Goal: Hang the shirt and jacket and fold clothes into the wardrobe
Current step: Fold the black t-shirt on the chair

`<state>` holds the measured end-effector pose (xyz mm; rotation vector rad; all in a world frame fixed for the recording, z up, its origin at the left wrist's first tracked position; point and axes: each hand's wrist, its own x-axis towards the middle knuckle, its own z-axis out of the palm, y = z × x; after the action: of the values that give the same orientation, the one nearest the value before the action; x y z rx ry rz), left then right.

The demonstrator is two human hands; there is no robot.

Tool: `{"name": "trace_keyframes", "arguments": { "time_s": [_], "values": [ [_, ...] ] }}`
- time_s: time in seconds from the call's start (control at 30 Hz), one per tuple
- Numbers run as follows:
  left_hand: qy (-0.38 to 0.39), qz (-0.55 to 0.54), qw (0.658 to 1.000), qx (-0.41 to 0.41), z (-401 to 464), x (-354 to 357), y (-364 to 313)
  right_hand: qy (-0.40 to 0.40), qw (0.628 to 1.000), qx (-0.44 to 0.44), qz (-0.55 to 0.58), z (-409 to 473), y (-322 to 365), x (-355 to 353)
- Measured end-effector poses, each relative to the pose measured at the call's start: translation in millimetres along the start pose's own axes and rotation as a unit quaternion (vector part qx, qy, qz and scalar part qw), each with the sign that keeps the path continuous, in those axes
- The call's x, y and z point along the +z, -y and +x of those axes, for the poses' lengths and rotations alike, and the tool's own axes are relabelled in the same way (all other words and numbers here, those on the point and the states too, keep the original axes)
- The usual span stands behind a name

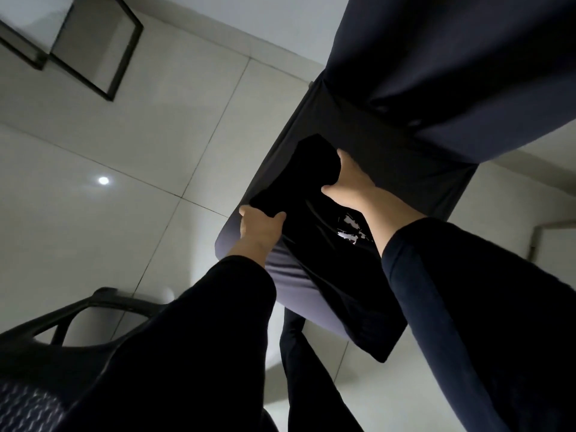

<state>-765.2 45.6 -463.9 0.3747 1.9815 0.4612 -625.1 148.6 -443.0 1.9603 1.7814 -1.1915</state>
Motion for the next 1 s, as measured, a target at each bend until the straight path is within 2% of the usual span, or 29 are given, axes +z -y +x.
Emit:
{"name": "trace_keyframes", "arguments": {
  "time_s": [0.1,0.17,0.27,0.37,0.5,0.57,0.67,0.77,0.87,0.93,1.0],
  "values": [
    [0.053,-0.024,0.998,-0.027,4.1,3.2,-7.5,0.004,0.996,0.048,0.068,7.2,6.9,2.7],
    [0.074,0.01,0.997,-0.003,-2.1,2.6,-14.7,0.011,0.998,0.057,0.035,10.0,6.3,1.1],
    [0.045,0.025,0.998,0.027,-11.3,2.5,-22.3,0.017,0.999,0.035,-0.011,3.7,3.1,-8.1],
    [0.049,-0.043,0.997,0.028,-27.5,2.7,-33.9,-0.044,0.997,0.021,-0.066,-11.2,2.0,-31.7],
    [0.056,-0.049,0.995,0.063,-59.7,5.4,-65.7,-0.13,0.984,0.008,-0.121,-42.6,1.1,-76.4],
    [0.07,-0.041,0.993,0.091,-81.8,3.8,-87.8,-0.151,0.985,-0.009,-0.085,-61.0,-4.0,-102.9],
    [0.119,-0.037,0.978,0.165,-110.0,0.9,-116.6,-0.112,0.989,-0.032,0.086,-91.9,-12.4,-145.3],
    [0.145,-0.025,0.964,0.22,-130.5,-6.3,-146.9,-0.116,0.984,-0.035,0.13,-121.2,-20.3,-183.6],
    [0.207,0.008,0.941,0.267,-170.2,-24.7,-185.6,-0.164,0.97,-0.046,0.174,-158.4,-23.3,-218.0],
    [0.257,0.069,0.922,0.282,-188.0,-35.6,-212.0,-0.211,0.956,-0.057,0.197,-185.4,-23.0,-239.1],
    [0.245,0.168,0.9,0.319,-205.6,-46.0,-237.7,-0.257,0.94,-0.072,0.211,-212.9,-19.3,-259.3]
  ]
}}
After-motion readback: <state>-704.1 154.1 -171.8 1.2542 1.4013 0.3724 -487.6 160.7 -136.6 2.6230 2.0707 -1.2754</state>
